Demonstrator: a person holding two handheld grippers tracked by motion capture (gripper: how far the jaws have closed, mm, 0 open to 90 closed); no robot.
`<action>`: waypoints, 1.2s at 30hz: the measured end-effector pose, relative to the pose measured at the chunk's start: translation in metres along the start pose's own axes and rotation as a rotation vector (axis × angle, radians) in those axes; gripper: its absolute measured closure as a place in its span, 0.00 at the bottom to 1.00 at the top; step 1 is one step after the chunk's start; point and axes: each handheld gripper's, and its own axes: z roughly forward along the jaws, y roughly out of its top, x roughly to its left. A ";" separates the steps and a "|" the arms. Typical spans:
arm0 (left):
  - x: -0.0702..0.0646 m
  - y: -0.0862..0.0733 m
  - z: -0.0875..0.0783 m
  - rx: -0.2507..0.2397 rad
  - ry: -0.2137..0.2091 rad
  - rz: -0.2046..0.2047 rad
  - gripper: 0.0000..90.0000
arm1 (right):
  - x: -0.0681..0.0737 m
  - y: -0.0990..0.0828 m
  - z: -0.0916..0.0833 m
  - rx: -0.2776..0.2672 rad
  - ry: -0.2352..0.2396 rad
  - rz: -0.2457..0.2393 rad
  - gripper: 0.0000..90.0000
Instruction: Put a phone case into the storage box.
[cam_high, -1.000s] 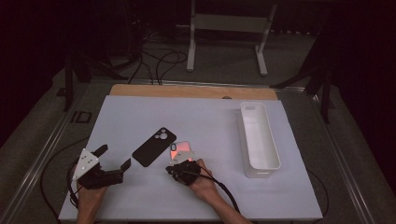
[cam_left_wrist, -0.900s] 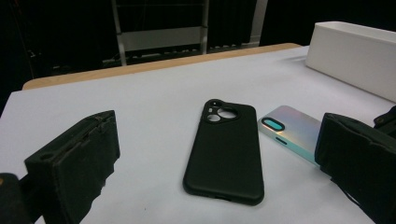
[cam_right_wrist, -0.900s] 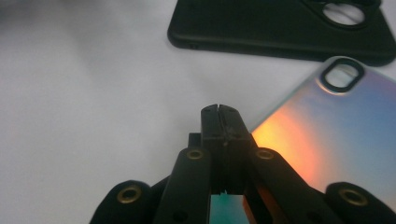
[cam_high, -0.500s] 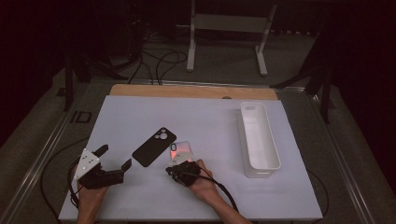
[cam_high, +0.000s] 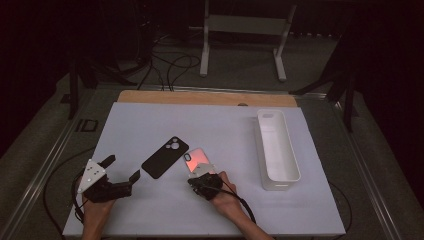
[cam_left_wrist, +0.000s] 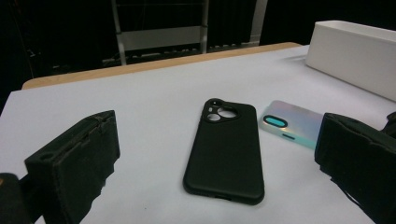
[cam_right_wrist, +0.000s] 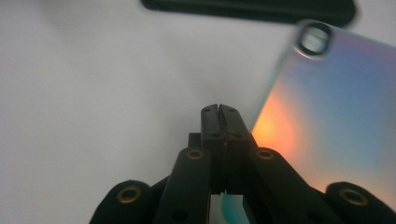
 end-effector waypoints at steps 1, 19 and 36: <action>0.000 0.000 0.000 0.001 -0.001 0.003 0.01 | -0.003 -0.002 -0.002 0.004 -0.012 0.006 1.00; -0.001 0.000 0.000 -0.006 -0.007 -0.009 0.01 | -0.042 -0.014 -0.088 -0.357 0.044 0.076 0.53; -0.006 0.010 -0.005 -0.034 -0.072 -0.016 0.01 | -0.088 -0.082 -0.176 -0.535 -0.152 0.208 0.14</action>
